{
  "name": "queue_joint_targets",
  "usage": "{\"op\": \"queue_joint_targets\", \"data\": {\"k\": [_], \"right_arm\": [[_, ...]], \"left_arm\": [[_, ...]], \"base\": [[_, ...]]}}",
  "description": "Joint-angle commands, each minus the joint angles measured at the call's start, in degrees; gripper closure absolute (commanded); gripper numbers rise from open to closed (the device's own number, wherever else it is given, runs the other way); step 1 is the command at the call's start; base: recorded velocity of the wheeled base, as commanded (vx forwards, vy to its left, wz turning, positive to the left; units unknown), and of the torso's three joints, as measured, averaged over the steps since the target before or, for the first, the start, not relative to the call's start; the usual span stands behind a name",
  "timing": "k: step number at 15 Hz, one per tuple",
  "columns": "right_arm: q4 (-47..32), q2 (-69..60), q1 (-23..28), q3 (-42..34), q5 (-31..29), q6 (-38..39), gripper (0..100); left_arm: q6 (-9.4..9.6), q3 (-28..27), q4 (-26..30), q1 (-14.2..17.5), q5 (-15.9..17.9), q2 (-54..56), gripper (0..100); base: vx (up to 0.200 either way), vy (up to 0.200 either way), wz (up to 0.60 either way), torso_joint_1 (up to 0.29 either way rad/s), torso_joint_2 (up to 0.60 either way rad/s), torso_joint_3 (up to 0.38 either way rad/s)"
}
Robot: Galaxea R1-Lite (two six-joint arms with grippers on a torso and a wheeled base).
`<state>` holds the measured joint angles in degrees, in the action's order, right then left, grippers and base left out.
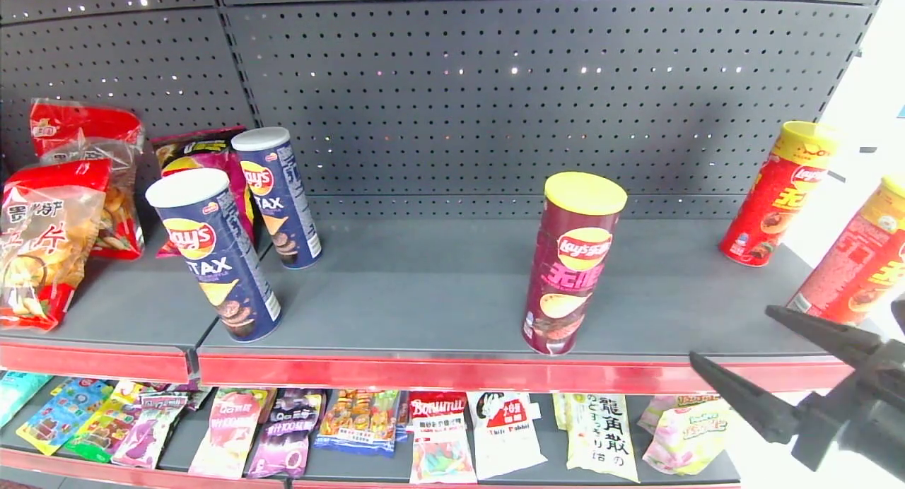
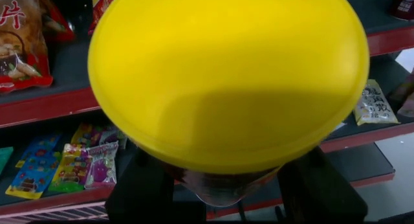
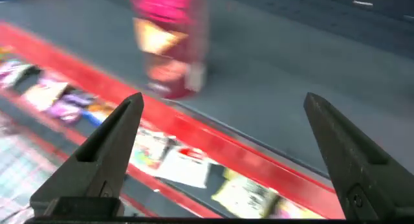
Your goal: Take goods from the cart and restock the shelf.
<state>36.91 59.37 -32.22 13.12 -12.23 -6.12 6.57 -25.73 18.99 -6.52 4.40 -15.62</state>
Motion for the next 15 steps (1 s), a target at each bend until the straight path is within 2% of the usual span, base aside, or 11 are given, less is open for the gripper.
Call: {"op": "queue_joint_targets", "data": {"k": [1,2,3,4,5,7,8,11,13,14,15], "right_arm": [[-16.0,-21.0,20.4,-0.3,12.6,-0.9,0],[-19.9,-24.1,22.2,0.1,14.6,-0.9,0],[-34.5,-34.8,24.3,2.7,17.9,-0.8,0],[-43.8,-40.6,24.4,4.4,17.7,-1.0,0],[-53.5,-46.7,24.5,6.3,16.7,-1.4,0],[-63.3,-53.8,24.7,7.3,9.9,-1.3,0],[-63.5,-53.8,24.7,6.7,7.3,-0.1,0],[-61.1,-53.8,24.7,2.5,6.5,2.4,0],[-47.4,-53.7,24.7,-6.9,2.0,0.7,0],[-43.2,-53.7,24.7,-8.5,3.0,0.3,0],[-43.2,-53.7,24.7,-8.5,3.0,0.3,0]], "left_arm": [[0.02,-0.1,-0.1,0.0,1.1,-0.6,100],[0.02,-0.4,0.0,0.0,1.2,-0.6,100],[0.02,-0.9,-0.1,0.0,1.3,-1.5,100],[0.02,-1.9,0.0,-0.1,1.6,-2.0,100],[0.02,-2.5,0.0,-0.1,2.3,-2.8,100],[0.02,-4.2,0.0,-0.2,3.3,-4.4,100],[-0.15,-4.3,-0.1,-0.2,4.7,-4.8,100],[-0.33,-3.8,-0.1,-0.2,8.5,-4.5,100],[-0.59,-3.8,-0.1,-0.2,8.8,-4.7,100],[-0.86,-3.7,-0.1,-0.2,8.8,-4.5,100],[-0.86,-3.7,-0.1,-0.2,8.8,-4.5,100]], "base": [[0.0,0.0,0.0,0.0,0.0,0.0],[0.0,0.0,0.0,0.0,0.0,0.0],[0.0,0.0,0.0,0.0,0.0,0.0],[0.0,0.0,0.0,0.0,0.0,0.0],[0.0,0.0,0.0,0.0,0.0,0.0],[0.0,0.0,0.0,0.0,0.0,0.0],[0.0,0.0,0.0,0.0,0.0,0.0],[0.0,0.0,0.0,0.0,0.0,0.0],[0.0,0.0,0.0,0.0,0.0,0.0],[0.0,0.0,0.0,0.0,0.0,0.0],[0.0,0.0,0.0,0.0,0.0,0.0]]}}
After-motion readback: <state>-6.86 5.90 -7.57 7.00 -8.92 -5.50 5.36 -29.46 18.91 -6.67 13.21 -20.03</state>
